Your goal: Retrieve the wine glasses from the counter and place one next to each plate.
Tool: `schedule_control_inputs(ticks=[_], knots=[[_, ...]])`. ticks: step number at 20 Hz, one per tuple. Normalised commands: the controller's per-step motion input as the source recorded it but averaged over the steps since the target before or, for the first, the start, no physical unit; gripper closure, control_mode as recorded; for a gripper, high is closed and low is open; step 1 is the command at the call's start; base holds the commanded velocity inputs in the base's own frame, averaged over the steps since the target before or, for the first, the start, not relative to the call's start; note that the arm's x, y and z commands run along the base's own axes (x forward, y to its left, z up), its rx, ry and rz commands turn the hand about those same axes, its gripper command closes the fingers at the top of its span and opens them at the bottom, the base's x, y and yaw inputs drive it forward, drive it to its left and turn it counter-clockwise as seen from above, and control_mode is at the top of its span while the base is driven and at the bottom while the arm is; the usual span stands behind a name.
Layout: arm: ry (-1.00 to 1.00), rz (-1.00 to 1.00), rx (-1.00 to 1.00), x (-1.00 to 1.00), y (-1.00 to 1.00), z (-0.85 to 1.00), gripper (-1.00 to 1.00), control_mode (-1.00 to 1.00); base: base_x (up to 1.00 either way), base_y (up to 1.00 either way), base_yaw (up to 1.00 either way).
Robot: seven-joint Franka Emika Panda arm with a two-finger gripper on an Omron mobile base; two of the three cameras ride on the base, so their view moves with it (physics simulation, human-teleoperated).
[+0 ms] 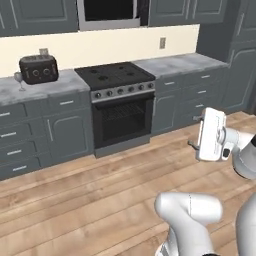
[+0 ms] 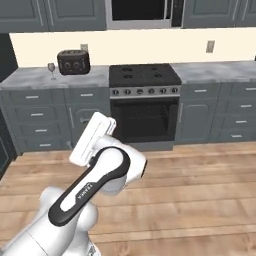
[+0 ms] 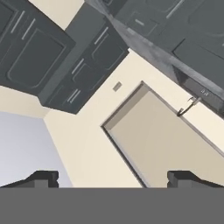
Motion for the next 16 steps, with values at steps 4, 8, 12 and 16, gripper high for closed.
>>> schedule_control_inputs(ticks=[4,8,12,16], knots=[[0.0,0.0,0.0,0.0,0.0,0.0,-1.0,1.0,1.0,0.44,0.07],[0.0,0.0,0.0,0.0,0.0,0.0,-1.0,1.0,1.0,0.9,0.06],[0.0,0.0,0.0,0.0,0.0,0.0,-1.0,1.0,0.9,0.94,0.11],[0.0,0.0,0.0,0.0,0.0,0.0,-1.0,1.0,0.75,0.44,0.09]])
